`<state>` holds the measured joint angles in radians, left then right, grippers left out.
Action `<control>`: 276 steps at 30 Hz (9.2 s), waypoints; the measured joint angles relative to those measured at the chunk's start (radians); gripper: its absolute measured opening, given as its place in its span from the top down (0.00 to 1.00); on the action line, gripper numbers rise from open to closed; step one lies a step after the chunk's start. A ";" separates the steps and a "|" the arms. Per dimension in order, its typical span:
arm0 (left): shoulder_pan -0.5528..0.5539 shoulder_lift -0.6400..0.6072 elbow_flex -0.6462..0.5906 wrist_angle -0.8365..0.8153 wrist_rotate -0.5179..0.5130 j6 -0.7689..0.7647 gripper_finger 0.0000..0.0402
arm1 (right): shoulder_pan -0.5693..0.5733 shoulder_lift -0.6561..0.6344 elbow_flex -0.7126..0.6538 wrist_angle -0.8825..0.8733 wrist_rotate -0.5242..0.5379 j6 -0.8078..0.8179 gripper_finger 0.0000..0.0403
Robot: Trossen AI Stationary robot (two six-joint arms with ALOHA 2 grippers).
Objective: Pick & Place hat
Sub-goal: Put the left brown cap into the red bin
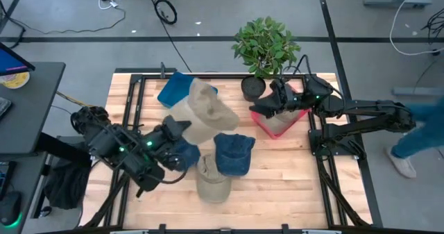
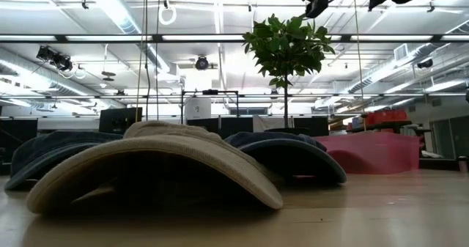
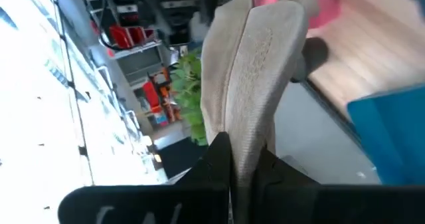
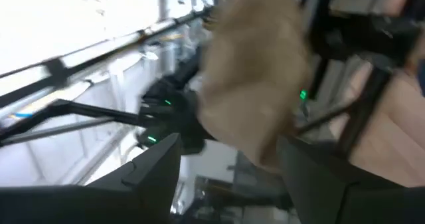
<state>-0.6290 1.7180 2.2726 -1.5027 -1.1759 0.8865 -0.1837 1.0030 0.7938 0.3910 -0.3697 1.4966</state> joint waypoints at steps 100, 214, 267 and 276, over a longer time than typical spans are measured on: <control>0.254 -0.061 -0.253 0.687 0.457 -0.347 0.37 | 0.056 -0.013 0.001 0.028 0.054 -0.144 1.00; 0.122 -0.304 -0.252 0.728 0.338 -0.874 0.42 | -0.574 0.050 0.000 -1.301 0.222 -1.537 0.66; 0.122 -0.304 -0.253 0.720 0.338 -0.866 0.42 | -0.505 -0.101 -0.193 -1.191 0.336 -1.190 1.00; 0.122 -0.304 -0.253 0.720 0.330 -0.863 0.42 | -0.505 -0.082 -0.193 -1.177 0.336 -1.139 1.00</control>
<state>-0.5068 1.4143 2.0201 -0.7830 -0.8459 0.0231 -0.6888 0.9206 0.6010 -0.7862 -0.0341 0.3575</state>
